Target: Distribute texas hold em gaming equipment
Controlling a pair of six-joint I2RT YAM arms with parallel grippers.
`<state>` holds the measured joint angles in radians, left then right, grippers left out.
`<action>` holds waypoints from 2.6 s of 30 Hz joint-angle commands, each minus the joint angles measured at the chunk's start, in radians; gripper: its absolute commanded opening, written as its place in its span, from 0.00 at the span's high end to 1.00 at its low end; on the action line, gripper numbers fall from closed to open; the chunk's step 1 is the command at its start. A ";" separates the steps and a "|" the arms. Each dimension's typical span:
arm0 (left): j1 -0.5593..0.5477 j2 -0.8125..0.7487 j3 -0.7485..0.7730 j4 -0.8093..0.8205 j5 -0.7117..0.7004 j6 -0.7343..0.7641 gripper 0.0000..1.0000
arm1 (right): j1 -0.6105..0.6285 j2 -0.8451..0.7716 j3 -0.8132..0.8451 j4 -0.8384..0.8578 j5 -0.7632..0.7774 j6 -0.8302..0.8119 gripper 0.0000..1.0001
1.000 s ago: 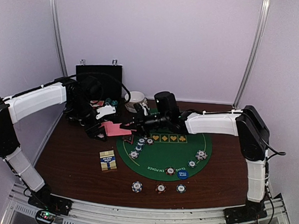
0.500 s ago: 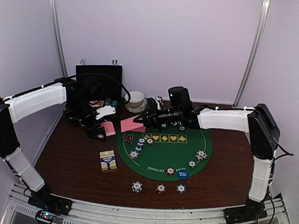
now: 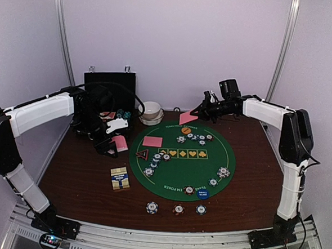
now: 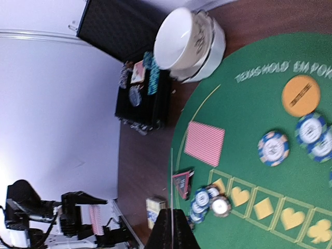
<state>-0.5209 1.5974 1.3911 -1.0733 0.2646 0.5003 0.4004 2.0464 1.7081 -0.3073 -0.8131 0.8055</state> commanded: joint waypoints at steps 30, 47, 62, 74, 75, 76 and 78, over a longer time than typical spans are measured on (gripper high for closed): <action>-0.003 -0.029 -0.001 -0.011 0.026 0.021 1.00 | -0.087 0.207 0.409 -0.472 0.528 -0.386 0.33; -0.002 0.026 0.074 -0.012 0.047 -0.013 1.00 | 0.196 -0.198 -0.239 0.105 0.154 -0.020 0.18; -0.003 0.037 0.100 -0.023 0.080 -0.031 1.00 | 0.436 -0.086 -0.273 0.503 0.067 0.248 0.15; -0.003 0.025 0.091 -0.022 0.098 -0.014 1.00 | 0.486 0.031 -0.170 0.562 0.023 0.305 0.15; -0.004 0.024 0.091 -0.022 0.101 -0.014 1.00 | 0.487 0.039 -0.164 0.572 0.021 0.314 0.15; -0.004 0.024 0.091 -0.023 0.104 -0.014 1.00 | 0.489 0.047 -0.159 0.580 0.018 0.321 0.15; -0.004 0.022 0.091 -0.024 0.108 -0.011 1.00 | 0.493 0.063 -0.138 0.582 0.013 0.329 0.15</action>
<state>-0.5209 1.6379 1.4517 -1.1015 0.3351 0.4778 0.8818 2.0762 1.5139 0.2131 -0.7784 1.1038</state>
